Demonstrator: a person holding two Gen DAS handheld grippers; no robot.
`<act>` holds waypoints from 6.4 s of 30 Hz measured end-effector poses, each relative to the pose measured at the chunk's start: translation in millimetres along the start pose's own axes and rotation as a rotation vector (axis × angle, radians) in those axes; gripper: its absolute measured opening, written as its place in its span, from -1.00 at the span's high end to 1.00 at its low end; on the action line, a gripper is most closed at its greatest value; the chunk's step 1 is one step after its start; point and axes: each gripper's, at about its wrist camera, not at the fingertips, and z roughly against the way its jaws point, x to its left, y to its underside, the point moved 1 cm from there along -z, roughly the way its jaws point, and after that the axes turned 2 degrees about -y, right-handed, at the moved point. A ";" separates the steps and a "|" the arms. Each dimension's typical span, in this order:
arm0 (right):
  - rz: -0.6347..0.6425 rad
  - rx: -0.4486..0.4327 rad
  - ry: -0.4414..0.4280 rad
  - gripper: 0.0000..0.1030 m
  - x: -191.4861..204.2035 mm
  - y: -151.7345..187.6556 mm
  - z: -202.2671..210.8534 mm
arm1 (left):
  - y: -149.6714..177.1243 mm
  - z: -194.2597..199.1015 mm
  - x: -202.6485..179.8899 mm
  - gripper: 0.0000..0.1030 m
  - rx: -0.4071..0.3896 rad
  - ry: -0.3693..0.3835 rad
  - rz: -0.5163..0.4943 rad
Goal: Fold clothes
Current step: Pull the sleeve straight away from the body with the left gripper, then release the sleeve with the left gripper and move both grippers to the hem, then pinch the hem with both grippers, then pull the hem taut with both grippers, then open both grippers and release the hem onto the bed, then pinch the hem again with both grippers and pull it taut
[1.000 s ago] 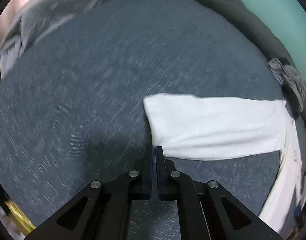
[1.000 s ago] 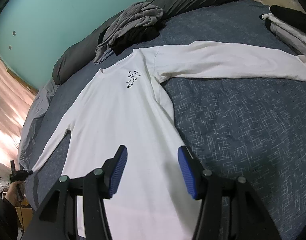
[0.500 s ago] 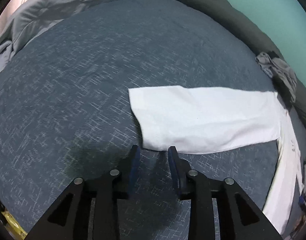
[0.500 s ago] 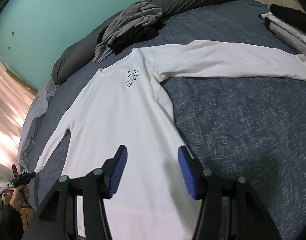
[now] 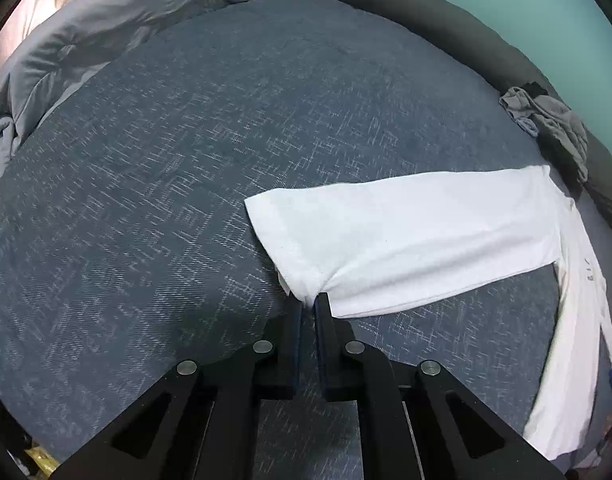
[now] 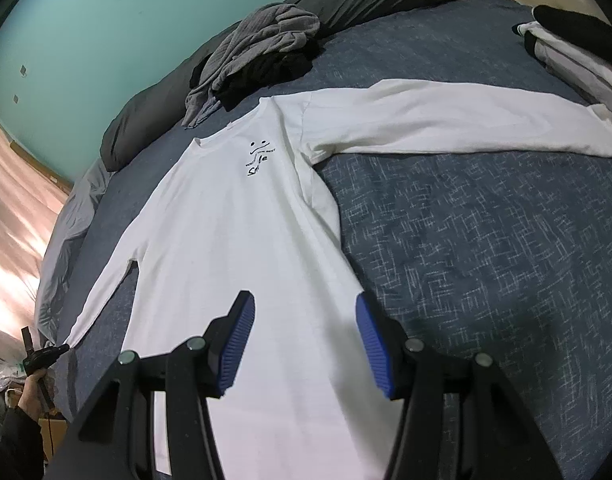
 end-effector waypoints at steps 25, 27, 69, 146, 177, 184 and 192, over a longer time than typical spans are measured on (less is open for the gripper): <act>-0.023 0.175 -0.028 -0.28 -24.4 33.0 45.5 | 67.3 50.8 -49.4 0.51 0.089 0.084 -0.085; -0.028 0.207 -0.017 -0.28 -30.4 41.6 50.5 | 83.8 58.6 -74.2 0.49 0.108 0.125 -0.141; -0.021 0.394 0.018 -0.28 -52.2 117.7 49.3 | 222.4 -6.7 -254.0 0.52 0.378 0.295 -0.498; -0.059 0.393 0.009 0.07 -90.2 122.9 51.5 | 230.3 8.8 -246.5 0.63 0.380 0.373 -0.470; 0.165 0.446 0.007 0.91 -47.0 131.8 79.8 | 242.7 66.5 -236.2 0.96 0.297 0.304 -0.606; 0.150 0.460 0.032 0.92 -63.5 153.6 73.8 | 259.0 31.8 -225.6 0.96 0.359 0.289 -0.553; 0.147 0.465 0.016 0.91 -70.9 154.6 81.2 | 264.1 19.8 -227.2 0.96 0.378 0.265 -0.563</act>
